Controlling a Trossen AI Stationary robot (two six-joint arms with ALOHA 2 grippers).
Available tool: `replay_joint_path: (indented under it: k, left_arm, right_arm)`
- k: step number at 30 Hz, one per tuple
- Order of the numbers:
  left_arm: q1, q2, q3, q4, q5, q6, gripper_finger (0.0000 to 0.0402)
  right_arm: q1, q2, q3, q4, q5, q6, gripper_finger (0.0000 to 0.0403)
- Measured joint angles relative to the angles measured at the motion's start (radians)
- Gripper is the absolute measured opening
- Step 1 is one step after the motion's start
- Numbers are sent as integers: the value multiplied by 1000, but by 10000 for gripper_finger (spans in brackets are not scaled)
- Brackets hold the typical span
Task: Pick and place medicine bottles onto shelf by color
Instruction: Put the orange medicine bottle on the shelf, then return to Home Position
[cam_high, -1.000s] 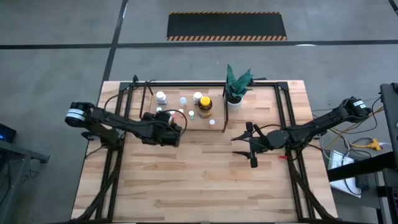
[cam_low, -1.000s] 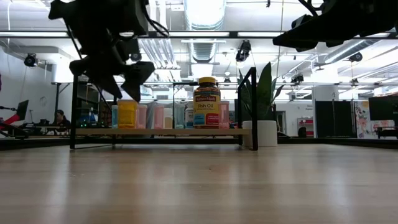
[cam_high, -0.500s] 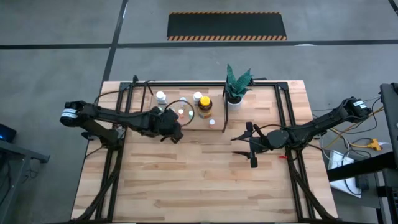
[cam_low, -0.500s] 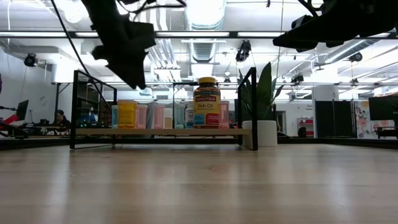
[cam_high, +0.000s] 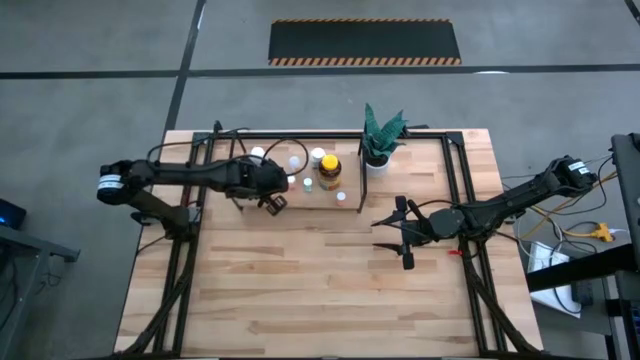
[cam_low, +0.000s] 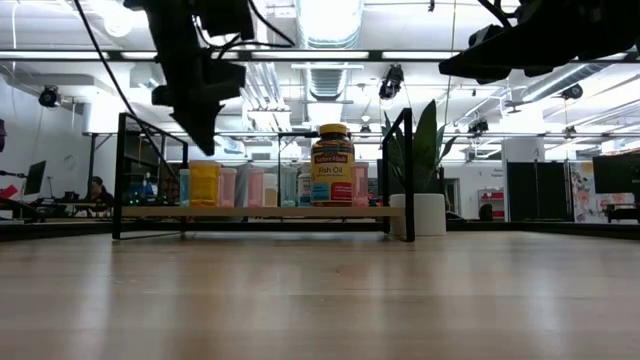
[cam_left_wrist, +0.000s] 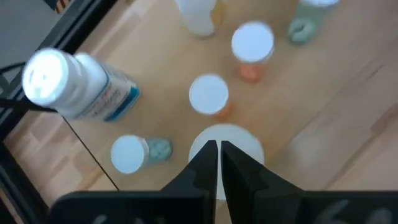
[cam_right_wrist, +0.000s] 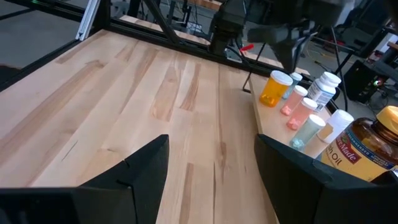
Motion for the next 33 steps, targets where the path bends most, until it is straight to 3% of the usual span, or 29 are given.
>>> replay_joint_path:
  k: [25, 33]
  left_arm:
    - [0, 0, -48, -5, -27, -28, 0]
    - [-27, -44, 40, -36, -9, -21, 0]
  right_arm:
    - [0, 0, 0, -1, 0, 0, 226]
    - [0, 0, -15, 6, -1, -34, 226]
